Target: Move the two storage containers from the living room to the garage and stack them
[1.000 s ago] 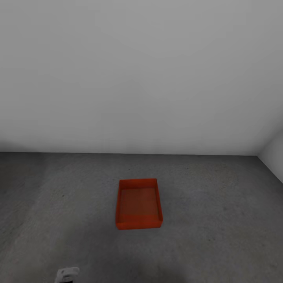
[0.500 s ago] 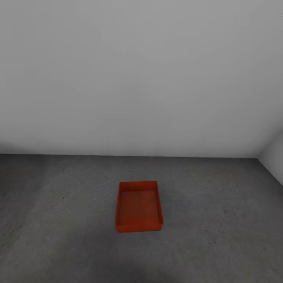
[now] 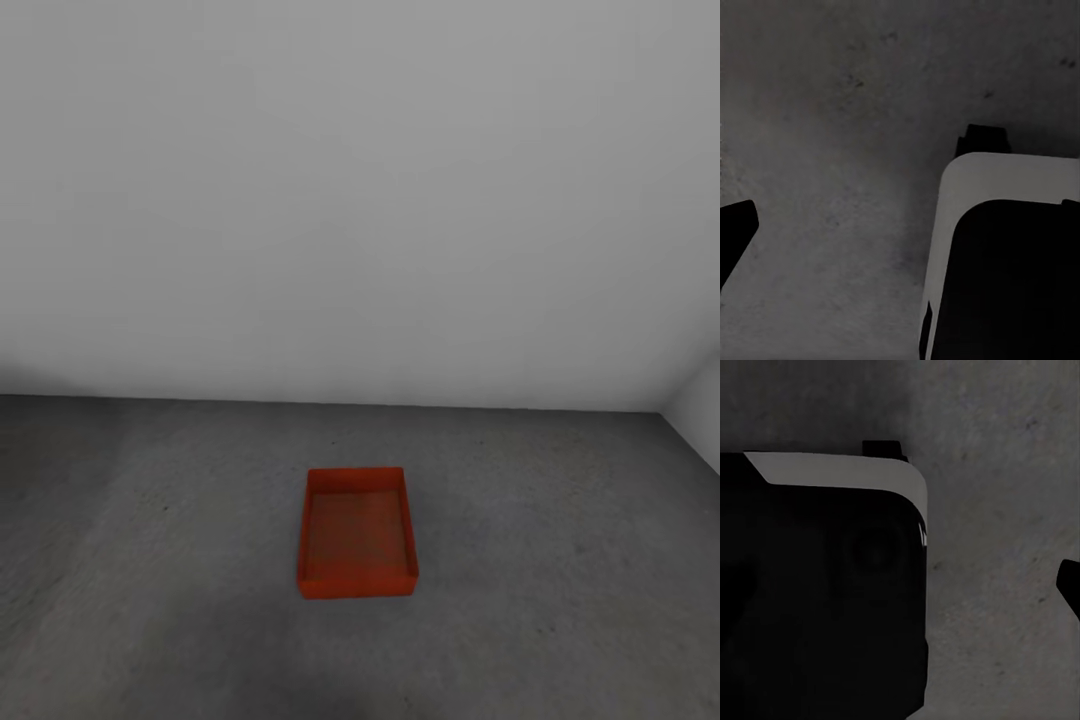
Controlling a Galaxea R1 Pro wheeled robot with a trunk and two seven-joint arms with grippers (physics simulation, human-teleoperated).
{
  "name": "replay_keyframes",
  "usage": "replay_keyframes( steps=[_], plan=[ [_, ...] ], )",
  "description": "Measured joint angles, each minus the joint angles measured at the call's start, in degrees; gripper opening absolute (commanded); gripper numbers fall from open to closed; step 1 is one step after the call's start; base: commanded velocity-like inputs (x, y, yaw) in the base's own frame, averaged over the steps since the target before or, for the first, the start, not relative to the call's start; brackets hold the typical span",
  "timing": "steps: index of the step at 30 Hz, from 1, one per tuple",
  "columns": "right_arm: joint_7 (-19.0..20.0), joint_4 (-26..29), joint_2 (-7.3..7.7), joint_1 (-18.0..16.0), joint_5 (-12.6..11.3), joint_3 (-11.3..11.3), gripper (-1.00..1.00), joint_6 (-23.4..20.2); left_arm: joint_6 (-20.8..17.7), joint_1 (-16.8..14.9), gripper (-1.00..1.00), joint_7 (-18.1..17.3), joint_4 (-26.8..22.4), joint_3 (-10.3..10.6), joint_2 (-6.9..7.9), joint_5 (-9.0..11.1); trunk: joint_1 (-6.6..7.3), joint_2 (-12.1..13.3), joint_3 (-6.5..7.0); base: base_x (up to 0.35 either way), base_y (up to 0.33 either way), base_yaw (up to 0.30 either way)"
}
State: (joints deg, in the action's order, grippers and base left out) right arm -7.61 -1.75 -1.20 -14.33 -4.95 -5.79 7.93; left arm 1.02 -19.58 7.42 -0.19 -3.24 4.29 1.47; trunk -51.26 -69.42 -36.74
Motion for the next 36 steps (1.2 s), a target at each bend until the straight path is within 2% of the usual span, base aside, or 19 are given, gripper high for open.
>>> replay_keyframes(
  steps=[10,36],
  plan=[
    [0.00,0.07,0.24,1.24,0.07,0.00,1.00,0.32,0.01,0.00,1.00,0.00,-0.01,0.02,-0.01,0.09,0.00,0.00,0.93,0.000,0.000,0.001],
    [0.00,0.05,-0.04,1.40,0.32,-0.13,1.00,-0.47,0.01,0.01,1.00,0.00,-0.01,0.02,-0.05,0.18,0.00,0.00,3.36,0.000,0.000,0.005]
  ],
)
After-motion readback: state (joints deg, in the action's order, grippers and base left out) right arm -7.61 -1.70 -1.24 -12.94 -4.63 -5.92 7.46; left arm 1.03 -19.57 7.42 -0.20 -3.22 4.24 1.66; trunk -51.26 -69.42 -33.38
